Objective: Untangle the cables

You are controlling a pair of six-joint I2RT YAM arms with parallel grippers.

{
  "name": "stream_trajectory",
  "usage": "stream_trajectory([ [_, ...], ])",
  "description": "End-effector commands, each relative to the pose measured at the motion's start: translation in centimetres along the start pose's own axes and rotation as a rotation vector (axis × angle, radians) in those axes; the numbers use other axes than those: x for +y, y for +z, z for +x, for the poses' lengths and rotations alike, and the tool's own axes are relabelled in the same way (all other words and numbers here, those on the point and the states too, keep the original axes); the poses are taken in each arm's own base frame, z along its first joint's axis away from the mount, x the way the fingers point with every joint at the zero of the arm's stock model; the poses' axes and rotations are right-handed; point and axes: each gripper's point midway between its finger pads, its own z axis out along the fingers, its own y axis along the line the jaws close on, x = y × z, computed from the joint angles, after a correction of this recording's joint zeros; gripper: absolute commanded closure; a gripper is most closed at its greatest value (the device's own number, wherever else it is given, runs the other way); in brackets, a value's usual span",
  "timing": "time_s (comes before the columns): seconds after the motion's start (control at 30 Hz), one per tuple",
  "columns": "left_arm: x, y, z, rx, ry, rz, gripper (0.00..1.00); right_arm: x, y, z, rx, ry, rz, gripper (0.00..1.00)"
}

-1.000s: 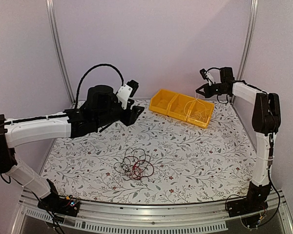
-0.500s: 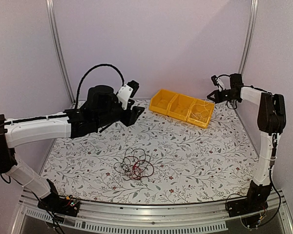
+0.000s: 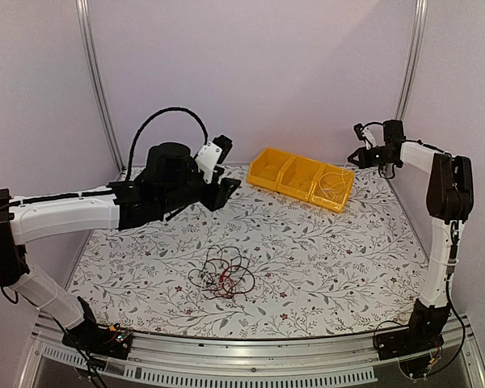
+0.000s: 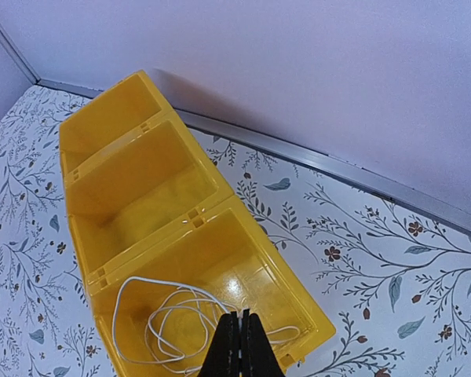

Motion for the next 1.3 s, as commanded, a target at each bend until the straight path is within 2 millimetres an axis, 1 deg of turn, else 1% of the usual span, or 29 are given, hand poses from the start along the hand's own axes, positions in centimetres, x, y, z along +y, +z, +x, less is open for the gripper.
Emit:
stream_trajectory([
  [0.0,-0.6,0.3,-0.3,0.003,0.015,0.007,0.45,0.0,1.6,1.9,0.076,0.000,-0.001,1.00],
  [0.03,-0.6,0.3,-0.3,0.005,0.015,0.007,0.45,0.2,2.1,2.5,0.094,-0.002,-0.006,1.00],
  [0.13,-0.6,0.4,-0.1,0.009,0.016,0.007,0.45,0.6,3.0,3.4,0.122,-0.014,-0.007,1.00],
  [0.27,-0.7,0.6,0.1,0.015,0.018,0.010,0.45,0.2,3.7,4.5,0.151,0.000,-0.004,1.00],
  [0.3,-0.8,0.6,0.1,0.017,0.019,0.011,0.45,0.5,3.9,4.7,0.159,-0.003,-0.010,1.00],
  [0.33,-0.8,0.6,0.1,0.017,0.020,0.011,0.45,1.7,4.6,5.0,0.170,-0.020,-0.031,1.00],
  [0.43,-1.0,0.6,0.2,0.019,0.022,0.014,0.45,2.2,5.4,5.9,0.197,-0.027,-0.040,1.00],
  [0.53,-1.0,0.7,0.2,0.022,0.023,0.015,0.45,2.3,5.8,6.1,0.211,-0.046,-0.018,1.00],
  [0.63,-1.2,0.8,0.3,0.024,0.024,0.020,0.45,2.4,5.8,5.7,0.210,-0.058,-0.001,1.00],
  [0.73,-1.5,1.0,0.7,0.035,0.031,0.023,0.45,2.5,4.9,4.9,0.211,-0.071,0.029,0.95],
  [0.77,-1.6,1.1,0.9,0.041,0.036,0.023,0.45,2.2,4.5,4.7,0.216,-0.078,0.058,0.93],
  [0.8,-1.7,1.2,1.0,0.047,0.039,0.023,0.45,2.1,3.9,4.3,0.215,-0.090,0.085,0.89],
  [0.83,-1.8,1.3,1.2,0.053,0.041,0.024,0.45,1.9,3.4,4.2,0.218,-0.101,0.111,0.83],
  [0.87,-1.9,1.5,1.4,0.060,0.045,0.027,0.45,1.9,2.6,3.7,0.212,-0.114,0.134,0.74],
  [0.93,-2.1,1.8,1.8,0.073,0.049,0.027,0.45,1.8,1.3,3.5,0.229,-0.133,0.168,0.66],
  [0.97,-2.2,1.9,1.9,0.079,0.052,0.029,0.45,1.8,0.6,3.2,0.236,-0.147,0.184,0.64],
  [1.07,-2.6,2.2,2.6,0.100,0.067,0.030,0.45,1.7,-0.6,2.7,0.249,-0.175,0.211,0.61],
  [1.17,-2.6,2.8,3.4,0.121,0.082,0.014,0.44,2.5,-2.1,0.6,0.214,-0.184,0.204,0.59],
  [1.27,-1.9,3.3,4.1,0.142,0.095,-0.032,0.43,3.3,-3.9,-1.5,0.165,-0.188,0.214,0.58],
])
